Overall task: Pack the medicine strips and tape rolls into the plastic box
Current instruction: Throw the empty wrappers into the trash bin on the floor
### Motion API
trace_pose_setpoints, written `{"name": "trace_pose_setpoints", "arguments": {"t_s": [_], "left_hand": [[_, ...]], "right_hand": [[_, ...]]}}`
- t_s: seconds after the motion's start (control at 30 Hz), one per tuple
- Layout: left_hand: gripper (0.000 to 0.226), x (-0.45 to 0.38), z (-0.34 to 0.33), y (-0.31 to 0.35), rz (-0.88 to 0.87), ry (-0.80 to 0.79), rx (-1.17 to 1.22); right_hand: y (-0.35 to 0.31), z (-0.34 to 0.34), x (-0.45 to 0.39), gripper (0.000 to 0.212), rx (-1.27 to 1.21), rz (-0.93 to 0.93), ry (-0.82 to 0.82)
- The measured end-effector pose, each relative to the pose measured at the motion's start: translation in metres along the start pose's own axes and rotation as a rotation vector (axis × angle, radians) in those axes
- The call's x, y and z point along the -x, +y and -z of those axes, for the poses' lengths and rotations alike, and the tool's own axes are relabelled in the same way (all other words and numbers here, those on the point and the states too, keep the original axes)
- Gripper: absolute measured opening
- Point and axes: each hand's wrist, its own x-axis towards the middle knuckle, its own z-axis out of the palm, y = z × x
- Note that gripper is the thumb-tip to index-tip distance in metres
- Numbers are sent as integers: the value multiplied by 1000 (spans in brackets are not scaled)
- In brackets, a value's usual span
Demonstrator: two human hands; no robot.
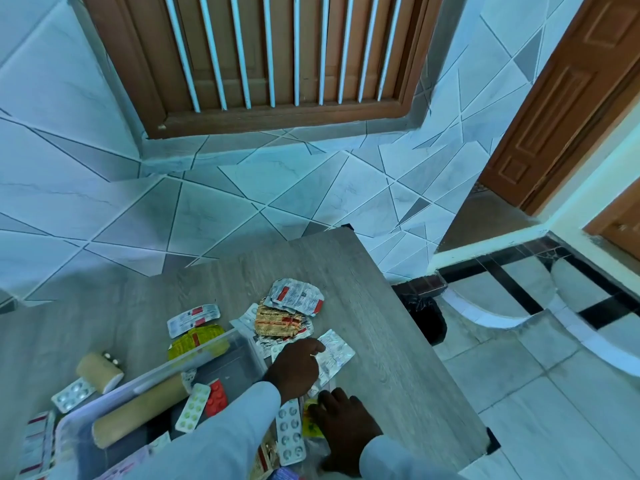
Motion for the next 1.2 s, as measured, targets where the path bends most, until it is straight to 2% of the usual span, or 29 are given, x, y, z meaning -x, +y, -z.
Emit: {"name": "trace_pose_setpoints", "arguments": {"t_s": [0.2, 0.4, 0.63, 0.8, 0.87, 1.03, 1.2], "left_hand": [[40, 9, -7, -2, 24, -18, -12], [41, 13, -2, -2, 32, -4, -26], [36, 8, 11, -1, 19, -68, -74], [34, 6, 13, 0, -11, -111, -100], [35, 6, 14, 0, -23, -135, -105], [35, 7, 17, -3, -32, -149, -124], [37, 12, 19, -2, -46, -122, -100]], "right_hand": [[-5, 1, -1, 44, 15, 9, 114], [-15, 0, -5, 31, 25, -20, 107], [-2, 7, -4, 38, -70, -104, 11], [-3, 7, -4, 78, -34, -25, -65], [-6, 6, -5, 74, 2, -34, -64], [-16, 9, -1, 40, 22, -75, -22], [-22, 24, -2, 35, -46, -192, -35]]}}
